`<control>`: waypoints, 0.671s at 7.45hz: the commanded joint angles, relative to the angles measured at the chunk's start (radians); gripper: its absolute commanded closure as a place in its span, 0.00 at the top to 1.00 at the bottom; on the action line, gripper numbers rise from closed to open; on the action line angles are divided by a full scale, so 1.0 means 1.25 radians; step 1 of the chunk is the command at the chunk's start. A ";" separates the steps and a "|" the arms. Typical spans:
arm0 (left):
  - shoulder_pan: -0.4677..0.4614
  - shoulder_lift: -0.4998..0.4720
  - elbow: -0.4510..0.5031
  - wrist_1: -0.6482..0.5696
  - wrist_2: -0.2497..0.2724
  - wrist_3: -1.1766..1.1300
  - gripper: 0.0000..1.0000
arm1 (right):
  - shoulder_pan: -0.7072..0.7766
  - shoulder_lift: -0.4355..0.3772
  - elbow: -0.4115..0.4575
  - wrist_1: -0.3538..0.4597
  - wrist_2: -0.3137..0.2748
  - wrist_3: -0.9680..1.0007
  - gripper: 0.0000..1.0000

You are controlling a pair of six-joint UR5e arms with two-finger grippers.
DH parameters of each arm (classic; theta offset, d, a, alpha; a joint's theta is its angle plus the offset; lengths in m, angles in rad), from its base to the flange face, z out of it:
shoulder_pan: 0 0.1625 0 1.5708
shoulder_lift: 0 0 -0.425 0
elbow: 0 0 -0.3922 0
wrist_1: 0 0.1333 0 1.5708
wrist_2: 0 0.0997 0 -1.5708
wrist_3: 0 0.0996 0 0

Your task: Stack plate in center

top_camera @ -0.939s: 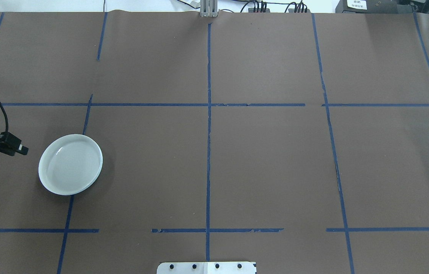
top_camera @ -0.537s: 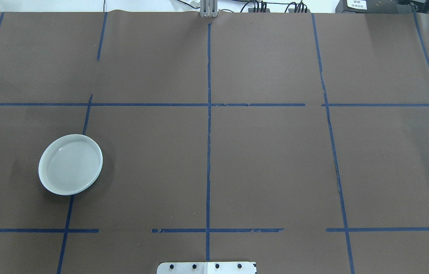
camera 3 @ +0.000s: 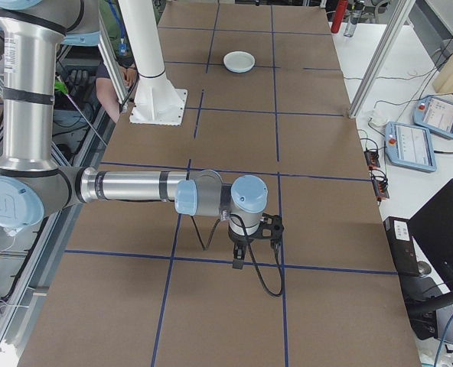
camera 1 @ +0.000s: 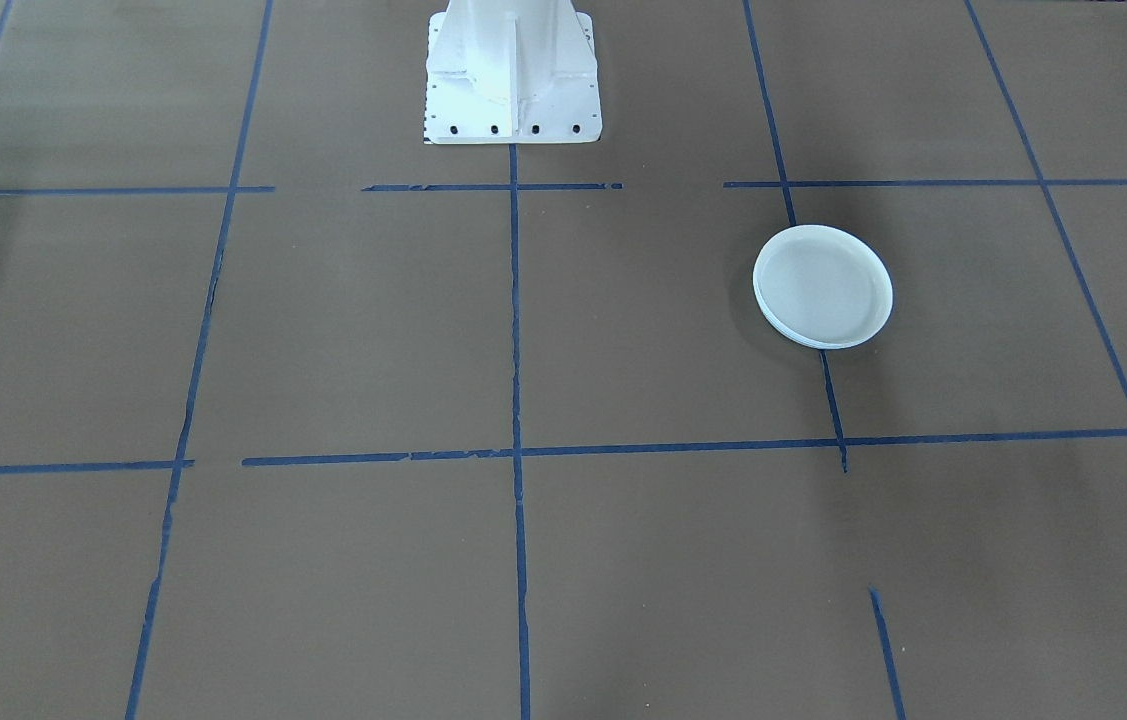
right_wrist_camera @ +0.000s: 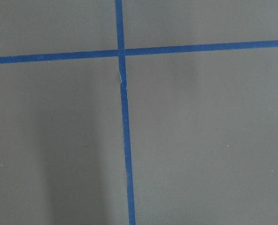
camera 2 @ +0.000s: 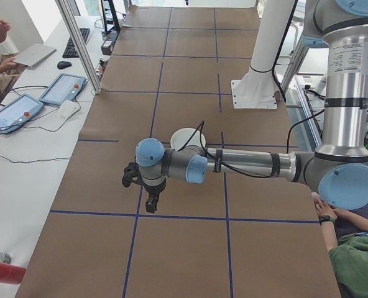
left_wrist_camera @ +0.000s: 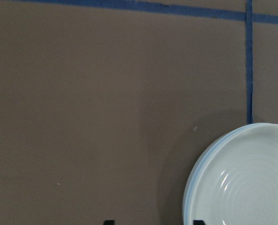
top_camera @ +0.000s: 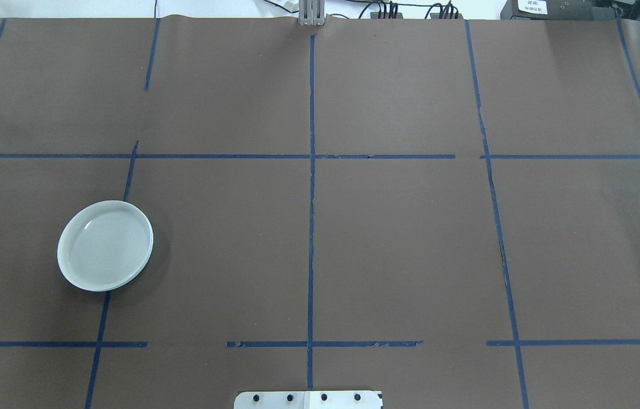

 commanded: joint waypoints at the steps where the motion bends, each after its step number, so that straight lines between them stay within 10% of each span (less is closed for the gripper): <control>1: -0.048 -0.008 -0.002 0.049 0.003 0.041 1.00 | 0.000 0.000 0.000 0.000 0.000 0.000 1.00; 5: -0.048 -0.008 0.010 0.050 0.005 0.041 1.00 | 0.000 0.000 0.000 0.000 0.000 0.000 1.00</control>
